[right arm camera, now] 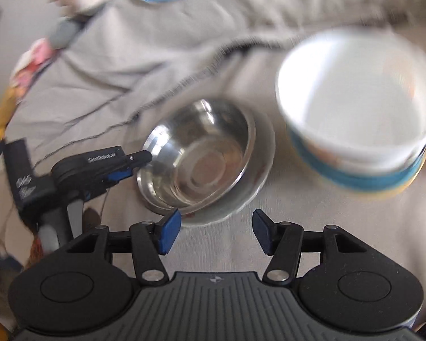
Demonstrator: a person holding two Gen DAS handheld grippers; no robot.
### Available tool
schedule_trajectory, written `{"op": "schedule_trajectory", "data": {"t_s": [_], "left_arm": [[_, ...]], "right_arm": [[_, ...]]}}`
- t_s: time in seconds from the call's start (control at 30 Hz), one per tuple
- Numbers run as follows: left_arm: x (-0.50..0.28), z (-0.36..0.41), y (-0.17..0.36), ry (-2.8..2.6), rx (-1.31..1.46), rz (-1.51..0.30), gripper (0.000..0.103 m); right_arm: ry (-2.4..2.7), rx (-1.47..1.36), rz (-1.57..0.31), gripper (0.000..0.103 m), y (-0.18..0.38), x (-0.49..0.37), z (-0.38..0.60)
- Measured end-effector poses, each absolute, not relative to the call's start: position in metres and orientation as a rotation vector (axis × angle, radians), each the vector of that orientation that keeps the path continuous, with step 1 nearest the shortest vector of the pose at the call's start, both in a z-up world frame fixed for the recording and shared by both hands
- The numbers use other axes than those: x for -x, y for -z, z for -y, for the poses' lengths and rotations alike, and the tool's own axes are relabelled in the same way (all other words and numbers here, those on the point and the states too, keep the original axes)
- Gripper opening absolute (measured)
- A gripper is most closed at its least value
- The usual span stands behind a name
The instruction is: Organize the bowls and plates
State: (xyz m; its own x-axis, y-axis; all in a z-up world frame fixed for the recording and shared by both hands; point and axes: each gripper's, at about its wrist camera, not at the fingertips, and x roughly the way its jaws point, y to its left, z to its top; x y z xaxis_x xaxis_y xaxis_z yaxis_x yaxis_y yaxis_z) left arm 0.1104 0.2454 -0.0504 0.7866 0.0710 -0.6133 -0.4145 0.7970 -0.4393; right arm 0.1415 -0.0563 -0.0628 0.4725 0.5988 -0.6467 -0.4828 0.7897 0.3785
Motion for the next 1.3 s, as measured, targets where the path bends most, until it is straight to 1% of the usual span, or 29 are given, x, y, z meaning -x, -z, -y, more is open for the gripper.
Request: {"op": "schedule_trajectory", "data": {"t_s": [0.03, 0.1, 0.13, 0.17, 0.3, 0.4, 0.47, 0.53, 0.67, 0.83, 0.93, 1.07, 1.17, 1.3], "left_arm": [[-0.108, -0.24, 0.04, -0.248, 0.599, -0.589, 0.026], [-0.108, -0.224, 0.022, -0.144, 0.623, -0.562, 0.026], [-0.112, -0.215, 0.015, -0.085, 0.644, -0.561, 0.027], [-0.118, -0.204, 0.011, -0.025, 0.661, -0.569, 0.027], [-0.155, -0.148, -0.002, 0.122, 0.62, -0.641, 0.027], [-0.178, -0.111, -0.001, 0.133, 0.548, -0.699, 0.027], [-0.186, -0.096, 0.004, 0.1, 0.508, -0.735, 0.027], [-0.194, -0.085, 0.009, 0.05, 0.464, -0.763, 0.027], [-0.207, -0.081, 0.017, -0.009, 0.429, -0.806, 0.034], [-0.22, -0.078, 0.023, -0.054, 0.446, -0.849, 0.036], [-0.228, -0.076, 0.034, -0.071, 0.445, -0.887, 0.036], [-0.231, -0.078, 0.051, -0.055, 0.496, -0.949, 0.041], [-0.228, -0.077, 0.053, -0.051, 0.499, -0.95, 0.043], [-0.228, -0.075, 0.055, -0.054, 0.507, -0.963, 0.043]], "right_arm": [[-0.652, -0.128, -0.799, 0.056, 0.054, -0.141, 0.065], [-0.583, -0.127, -0.698, 0.062, 0.037, -0.148, 0.092], [-0.543, -0.146, -0.66, 0.069, 0.032, -0.154, 0.105], [-0.492, -0.165, -0.624, 0.072, 0.028, -0.162, 0.119], [-0.365, -0.165, -0.555, 0.072, 0.027, -0.198, 0.15], [-0.318, -0.109, -0.541, 0.072, 0.041, -0.23, 0.156], [-0.282, -0.096, -0.56, 0.072, 0.057, -0.248, 0.158], [-0.308, -0.151, -0.602, 0.071, 0.073, -0.258, 0.171], [-0.397, -0.279, -0.656, 0.071, 0.093, -0.271, 0.193], [-0.45, -0.372, -0.729, 0.071, 0.105, -0.279, 0.208], [-0.443, -0.356, -0.746, 0.071, 0.109, -0.277, 0.203], [-0.469, -0.327, -0.823, 0.07, 0.12, -0.28, 0.189], [-0.521, -0.372, -0.904, 0.068, 0.131, -0.286, 0.186], [-0.544, -0.351, -0.934, 0.068, 0.135, -0.284, 0.176]]}}
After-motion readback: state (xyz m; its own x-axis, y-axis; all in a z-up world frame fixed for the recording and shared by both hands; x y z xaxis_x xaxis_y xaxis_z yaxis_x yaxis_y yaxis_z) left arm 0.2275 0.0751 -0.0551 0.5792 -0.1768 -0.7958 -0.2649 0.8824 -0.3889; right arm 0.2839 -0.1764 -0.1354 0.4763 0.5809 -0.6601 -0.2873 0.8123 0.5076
